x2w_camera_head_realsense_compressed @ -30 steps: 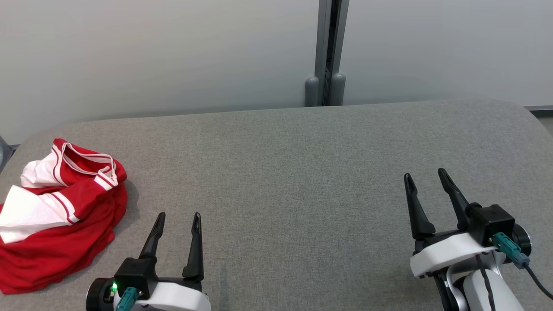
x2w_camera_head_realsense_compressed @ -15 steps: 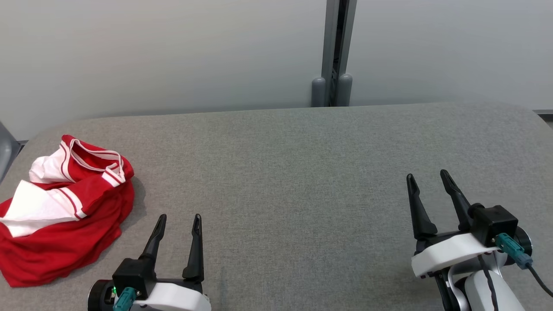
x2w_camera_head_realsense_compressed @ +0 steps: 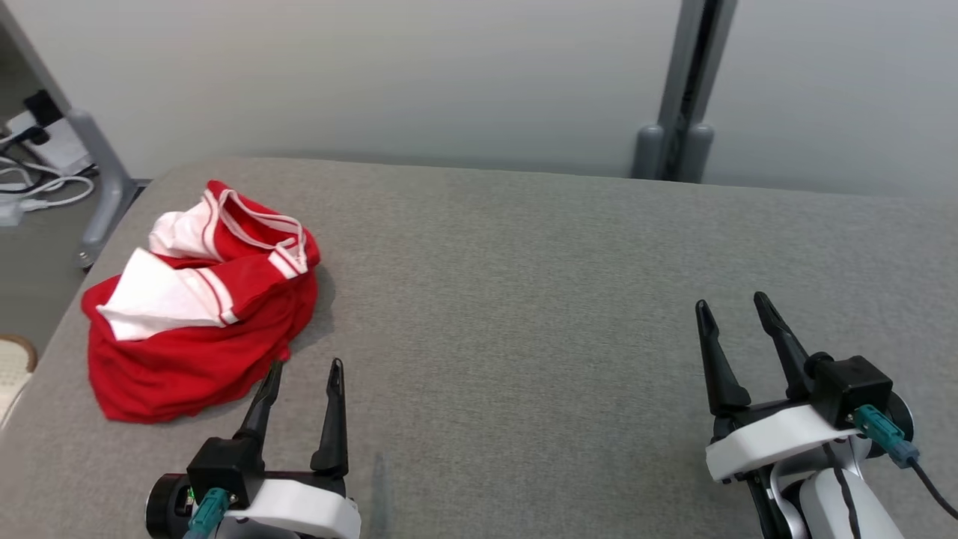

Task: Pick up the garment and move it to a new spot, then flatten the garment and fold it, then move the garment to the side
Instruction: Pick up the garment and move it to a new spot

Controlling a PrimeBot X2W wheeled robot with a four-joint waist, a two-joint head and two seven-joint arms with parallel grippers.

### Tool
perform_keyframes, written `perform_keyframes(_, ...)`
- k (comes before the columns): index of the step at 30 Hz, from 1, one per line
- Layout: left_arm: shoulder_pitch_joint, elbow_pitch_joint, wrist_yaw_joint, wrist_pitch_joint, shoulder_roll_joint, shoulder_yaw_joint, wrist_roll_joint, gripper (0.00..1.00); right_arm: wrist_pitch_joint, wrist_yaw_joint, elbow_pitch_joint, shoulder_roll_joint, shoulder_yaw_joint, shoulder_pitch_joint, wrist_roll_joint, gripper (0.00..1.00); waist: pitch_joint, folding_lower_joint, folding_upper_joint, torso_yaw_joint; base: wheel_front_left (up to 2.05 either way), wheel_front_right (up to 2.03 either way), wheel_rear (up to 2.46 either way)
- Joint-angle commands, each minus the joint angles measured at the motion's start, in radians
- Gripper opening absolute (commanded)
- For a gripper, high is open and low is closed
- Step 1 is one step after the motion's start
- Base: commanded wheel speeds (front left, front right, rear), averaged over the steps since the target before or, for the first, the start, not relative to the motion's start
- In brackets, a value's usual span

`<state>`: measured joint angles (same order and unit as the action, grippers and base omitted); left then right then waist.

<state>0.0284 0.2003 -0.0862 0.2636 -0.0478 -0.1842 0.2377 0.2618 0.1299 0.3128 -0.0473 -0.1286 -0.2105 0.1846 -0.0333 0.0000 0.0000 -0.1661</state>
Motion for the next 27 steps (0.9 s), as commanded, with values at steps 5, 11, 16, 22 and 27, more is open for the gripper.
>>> perform_keyframes(5, -0.004, -0.006, 0.001, 0.0, -0.004, 0.012, 0.005, 1.0, 0.006, 0.001, 0.002, -0.006, -0.004, 0.008, 0.006, 1.0, 0.013, 0.0, 0.0, -0.127, 0.0, 0.0, 0.0)
perform_keyframes(11, -0.025, -0.004, 0.003, 0.0, -0.004, 0.023, -0.01, 1.0, 0.006, 0.001, 0.007, -0.007, -0.022, 0.02, 0.027, 1.0, 0.043, 0.0, 0.0, -0.225, 0.0, 0.0, 0.0)
perform_keyframes(16, -0.047, -0.003, 0.006, 0.0, -0.004, 0.034, -0.022, 1.0, 0.006, 0.001, 0.011, -0.007, -0.046, 0.038, 0.049, 1.0, 0.071, 0.0, 0.0, -0.292, 0.0, 0.0, 0.0)
perform_keyframes(22, -0.063, -0.022, -0.001, 0.0, -0.004, 0.062, -0.027, 1.0, 0.006, 0.001, 0.018, -0.007, -0.093, 0.016, 0.069, 1.0, 0.073, 0.0, 0.0, -0.323, 0.0, 0.0, 0.0)
perform_keyframes(27, -0.079, -0.045, -0.011, 0.0, -0.004, 0.073, -0.015, 1.0, 0.006, 0.001, 0.035, -0.007, -0.12, -0.008, 0.075, 1.0, 0.062, 0.0, 0.0, -0.332, 0.0, 0.0, 0.0)
